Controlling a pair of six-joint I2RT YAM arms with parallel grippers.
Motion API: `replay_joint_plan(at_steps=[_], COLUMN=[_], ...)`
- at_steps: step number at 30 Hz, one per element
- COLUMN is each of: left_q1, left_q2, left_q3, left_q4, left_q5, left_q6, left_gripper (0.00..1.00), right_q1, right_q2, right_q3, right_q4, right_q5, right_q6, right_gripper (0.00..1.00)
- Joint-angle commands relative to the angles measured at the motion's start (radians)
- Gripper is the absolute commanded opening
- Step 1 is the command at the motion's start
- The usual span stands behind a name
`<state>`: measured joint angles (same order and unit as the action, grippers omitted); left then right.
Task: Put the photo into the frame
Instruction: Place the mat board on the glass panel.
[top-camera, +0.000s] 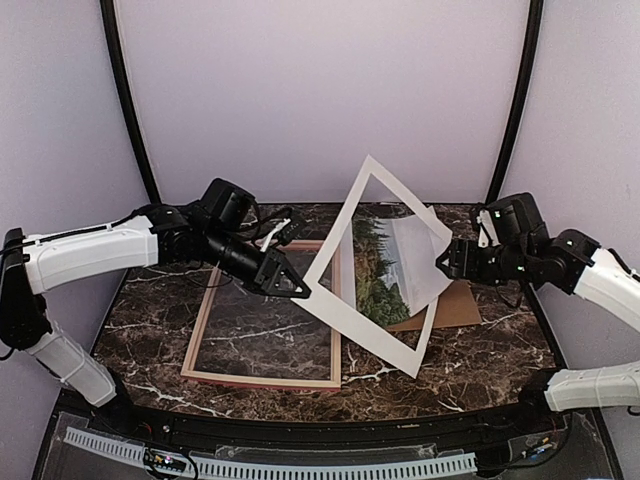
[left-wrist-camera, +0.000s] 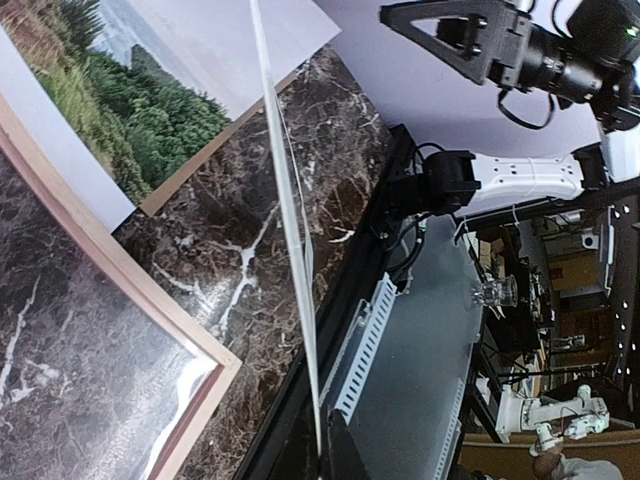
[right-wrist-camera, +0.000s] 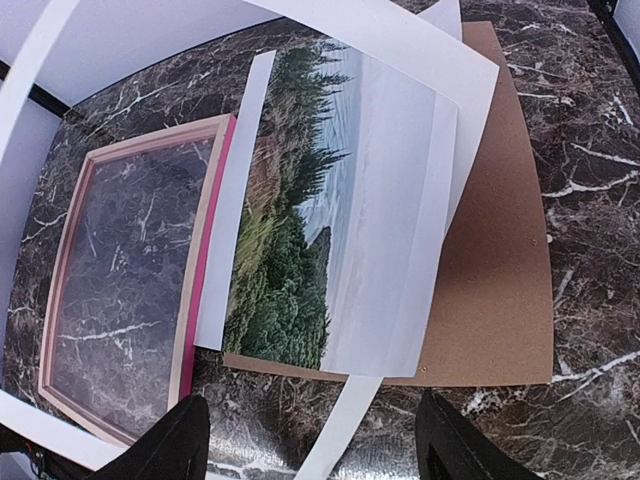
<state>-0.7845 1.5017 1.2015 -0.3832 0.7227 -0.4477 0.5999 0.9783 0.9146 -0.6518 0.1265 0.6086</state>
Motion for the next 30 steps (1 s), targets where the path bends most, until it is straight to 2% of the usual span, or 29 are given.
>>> replay_joint_plan(at_steps=[1, 5, 16, 22, 26, 30], left_q1=[-0.004, -0.011, -0.103, -0.095, -0.025, 0.077], left_q2=[-0.062, -0.051, 0.007, 0.001, -0.040, -0.135], left_q3=[0.002, 0.031, 0.202, 0.237, 0.169, 0.002], left_q4=[0.059, 0.095, 0.050, -0.045, -0.121, -0.176], left_q5=[0.101, 0.140, 0.151, 0.046, -0.032, -0.100], left_q6=[0.010, 0.008, 0.076, 0.077, 0.031, 0.002], left_gripper=[0.00, 0.00, 0.00, 0.00, 0.00, 0.00], right_q1=[-0.013, -0.018, -0.102, -0.120, -0.122, -0.121], right_q2=[0.005, -0.004, -0.075, -0.078, -0.073, -0.067], right_q3=[-0.019, -0.039, 0.022, 0.040, 0.019, -0.012], right_q4=[0.059, 0.061, -0.013, -0.027, -0.005, 0.019], right_q5=[-0.010, -0.003, 0.029, 0.026, 0.005, -0.009], right_q6=[-0.010, -0.004, 0.007, -0.010, -0.010, -0.008], right_gripper=[0.72, 0.72, 0.72, 0.73, 0.73, 0.73])
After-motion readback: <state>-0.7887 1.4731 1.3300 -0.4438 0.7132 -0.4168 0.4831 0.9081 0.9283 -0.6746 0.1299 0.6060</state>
